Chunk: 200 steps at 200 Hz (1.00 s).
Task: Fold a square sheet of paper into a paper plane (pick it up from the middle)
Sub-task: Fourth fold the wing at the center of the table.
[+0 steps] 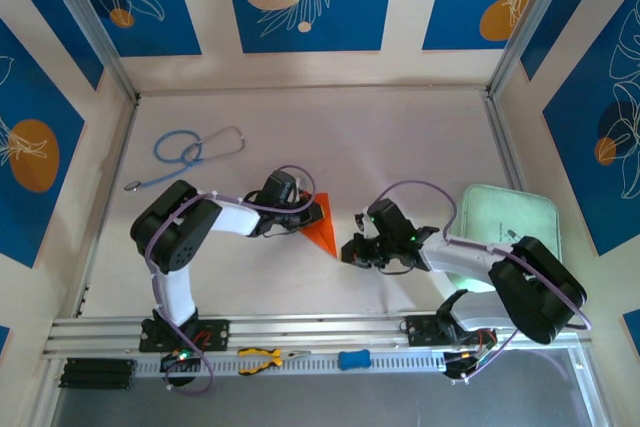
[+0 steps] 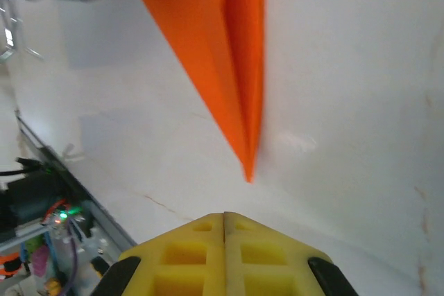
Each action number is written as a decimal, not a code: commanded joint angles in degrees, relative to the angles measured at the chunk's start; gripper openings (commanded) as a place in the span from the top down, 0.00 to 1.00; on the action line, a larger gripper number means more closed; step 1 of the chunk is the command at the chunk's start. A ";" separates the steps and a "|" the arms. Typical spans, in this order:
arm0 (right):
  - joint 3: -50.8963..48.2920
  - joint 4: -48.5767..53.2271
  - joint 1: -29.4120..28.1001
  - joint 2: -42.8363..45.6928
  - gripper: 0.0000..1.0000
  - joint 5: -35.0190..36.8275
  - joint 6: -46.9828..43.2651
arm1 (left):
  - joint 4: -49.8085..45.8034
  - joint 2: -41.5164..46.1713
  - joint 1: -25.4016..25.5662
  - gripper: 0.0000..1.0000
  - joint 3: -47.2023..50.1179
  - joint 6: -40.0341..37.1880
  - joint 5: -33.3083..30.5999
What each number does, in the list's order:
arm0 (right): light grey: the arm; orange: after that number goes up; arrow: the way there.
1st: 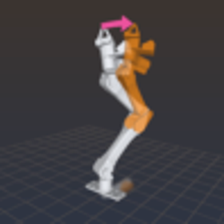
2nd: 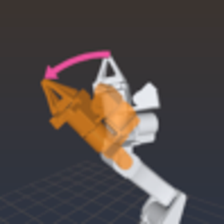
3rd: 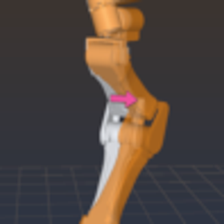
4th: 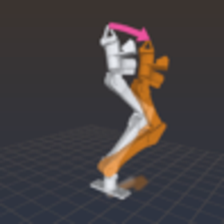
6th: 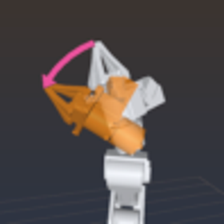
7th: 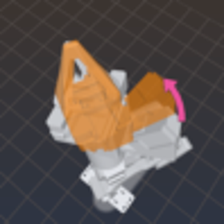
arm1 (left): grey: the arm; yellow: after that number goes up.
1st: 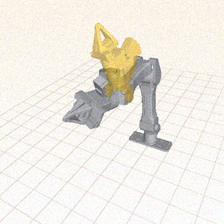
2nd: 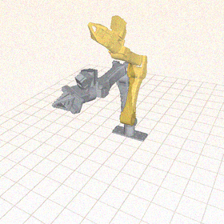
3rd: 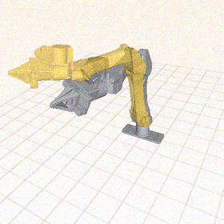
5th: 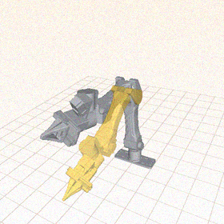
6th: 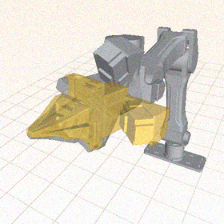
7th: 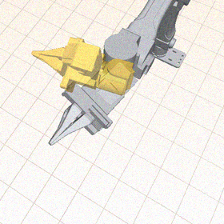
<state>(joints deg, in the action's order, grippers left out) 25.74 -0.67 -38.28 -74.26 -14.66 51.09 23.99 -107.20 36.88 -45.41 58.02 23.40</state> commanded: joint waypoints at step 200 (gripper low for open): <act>10.39 -6.11 2.46 -22.20 0.98 1.52 -0.25 | -7.27 -0.53 -0.30 0.95 1.74 -0.80 -2.85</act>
<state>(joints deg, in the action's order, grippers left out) 38.39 -6.63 -36.71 -95.90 -12.88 50.59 23.75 -106.80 36.88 -45.04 58.15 22.92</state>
